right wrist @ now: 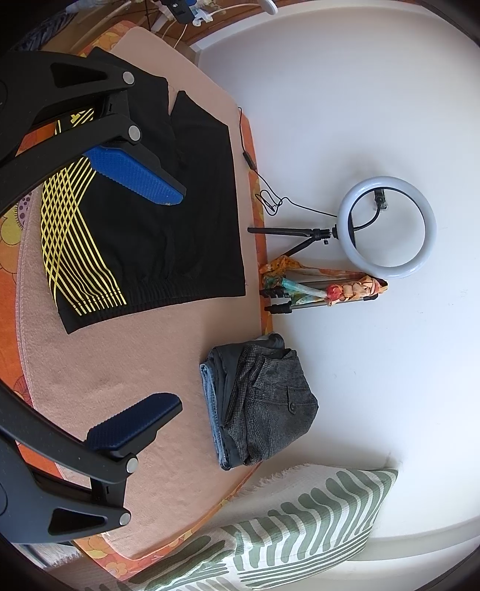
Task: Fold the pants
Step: 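Lower both grippers onto the shorts' leg edge and close them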
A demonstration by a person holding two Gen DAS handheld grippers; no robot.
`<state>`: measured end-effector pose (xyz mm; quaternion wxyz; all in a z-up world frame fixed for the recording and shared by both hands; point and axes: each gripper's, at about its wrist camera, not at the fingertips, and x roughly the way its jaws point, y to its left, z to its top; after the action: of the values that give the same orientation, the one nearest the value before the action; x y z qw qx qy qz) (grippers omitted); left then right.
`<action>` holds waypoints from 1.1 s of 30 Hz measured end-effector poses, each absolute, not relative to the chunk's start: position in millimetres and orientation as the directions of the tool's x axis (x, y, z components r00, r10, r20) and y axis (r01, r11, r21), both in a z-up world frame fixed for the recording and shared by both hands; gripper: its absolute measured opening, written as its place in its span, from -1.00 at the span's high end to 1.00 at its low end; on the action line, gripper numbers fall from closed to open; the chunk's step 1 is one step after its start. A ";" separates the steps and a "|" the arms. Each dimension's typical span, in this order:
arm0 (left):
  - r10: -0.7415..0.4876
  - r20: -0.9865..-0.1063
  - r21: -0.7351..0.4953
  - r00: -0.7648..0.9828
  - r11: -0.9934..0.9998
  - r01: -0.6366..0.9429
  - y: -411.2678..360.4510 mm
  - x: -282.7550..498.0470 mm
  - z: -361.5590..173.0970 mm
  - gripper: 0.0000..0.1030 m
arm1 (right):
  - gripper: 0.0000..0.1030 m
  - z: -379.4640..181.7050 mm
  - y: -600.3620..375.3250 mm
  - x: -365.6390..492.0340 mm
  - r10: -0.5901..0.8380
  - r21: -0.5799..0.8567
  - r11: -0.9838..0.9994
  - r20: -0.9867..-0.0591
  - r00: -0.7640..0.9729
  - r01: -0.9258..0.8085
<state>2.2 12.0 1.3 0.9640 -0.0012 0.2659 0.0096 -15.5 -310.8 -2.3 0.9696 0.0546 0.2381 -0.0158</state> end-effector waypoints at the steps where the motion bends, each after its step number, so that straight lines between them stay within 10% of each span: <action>1: 0.020 -0.514 0.009 0.858 1.000 -0.018 14.2 2.6 1.2 -0.99 | -1.00 -3.0 -309.2 -16.3 0.001 0.099 0.994 -0.464 0.886 0.051; 14: -0.085 -0.583 -0.009 0.808 0.995 0.098 48.0 9.1 -25.2 -0.91 | -1.00 -24.5 -297.0 -7.0 0.184 0.085 0.983 -0.536 0.824 -0.164; 28: -0.240 -0.744 -0.038 0.624 0.947 0.320 58.3 17.4 -79.4 0.31 | -0.86 -70.3 -265.0 -6.2 0.311 -0.030 0.894 -0.676 0.668 -0.447; 33: -0.257 -0.777 -0.018 0.575 0.922 0.387 53.5 12.2 -93.2 0.32 | -0.63 -95.0 -251.8 -3.9 0.302 -0.061 0.850 -0.757 0.579 -0.523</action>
<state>12.2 53.5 -93.2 0.8842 0.0770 0.4233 -0.1821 -3.9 -251.8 -95.0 0.8774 -0.1402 0.3941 0.2348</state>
